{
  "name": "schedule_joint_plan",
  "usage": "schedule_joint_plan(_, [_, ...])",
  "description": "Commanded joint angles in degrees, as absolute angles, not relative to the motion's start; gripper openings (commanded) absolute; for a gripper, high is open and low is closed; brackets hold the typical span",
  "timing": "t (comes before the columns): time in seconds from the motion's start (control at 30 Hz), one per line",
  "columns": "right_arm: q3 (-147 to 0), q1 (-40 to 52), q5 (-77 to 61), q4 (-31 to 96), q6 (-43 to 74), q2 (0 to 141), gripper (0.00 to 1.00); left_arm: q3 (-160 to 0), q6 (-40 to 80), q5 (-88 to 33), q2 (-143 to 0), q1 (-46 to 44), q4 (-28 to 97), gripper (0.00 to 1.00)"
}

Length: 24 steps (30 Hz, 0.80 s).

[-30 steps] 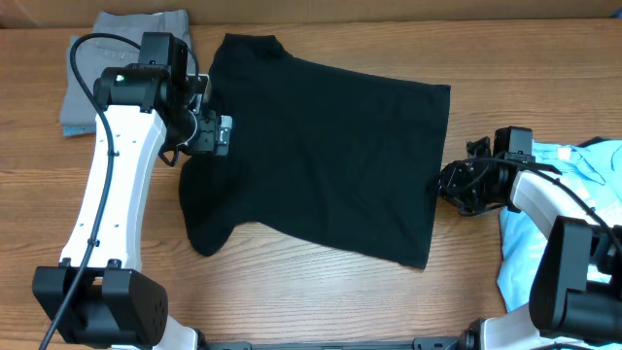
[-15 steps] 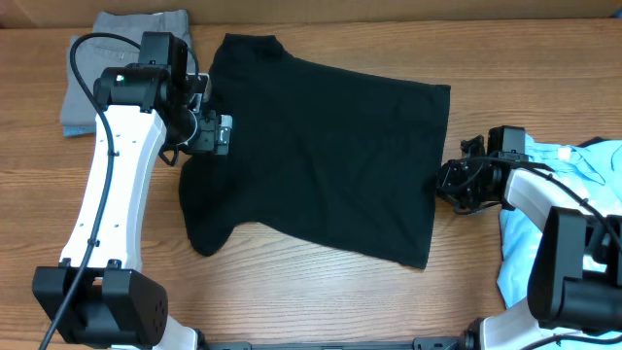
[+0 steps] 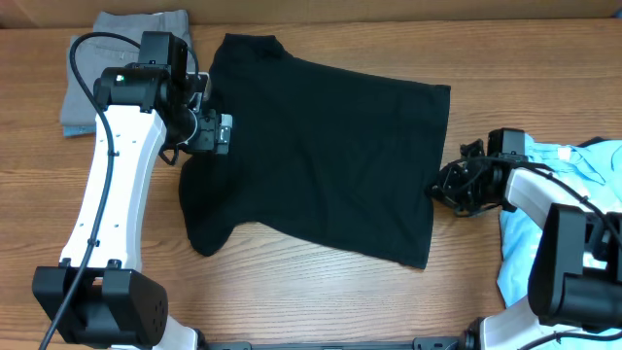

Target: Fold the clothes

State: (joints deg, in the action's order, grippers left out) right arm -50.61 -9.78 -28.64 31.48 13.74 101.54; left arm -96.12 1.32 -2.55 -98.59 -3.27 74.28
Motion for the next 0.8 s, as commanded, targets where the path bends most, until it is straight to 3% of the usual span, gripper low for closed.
schedule_joint_plan(0.0, [-51.81, -10.92, -27.51, 31.88, 13.52, 102.13, 0.12, -97.21, 1.72, -2.61, -97.80, -3.40, 73.93, 0.95])
schedule_joint_plan(0.17, [-53.39, -11.00, -27.75, 33.43, 13.52, 102.10, 0.04, -97.21, 1.69, -2.85, -97.82, -3.49, 73.80, 0.96])
schedule_joint_plan(0.7, [-59.75, -11.00, -14.09, 49.34, 16.49, 99.11, 0.06, -97.21, 1.67, -2.74, -97.82, -3.36, 73.21, 0.97])
schedule_joint_plan(0.73, [-59.75, -11.00, -12.84, 49.58, 16.82, 99.11, 0.09, -97.21, 1.67, -2.74, -97.82, -3.36, 73.23, 0.97])
schedule_joint_plan(0.77, [-59.75, -11.00, -11.77, 49.50, 16.82, 99.11, 0.30, -97.21, 1.63, -2.72, -97.82, -3.36, 73.25, 0.97])
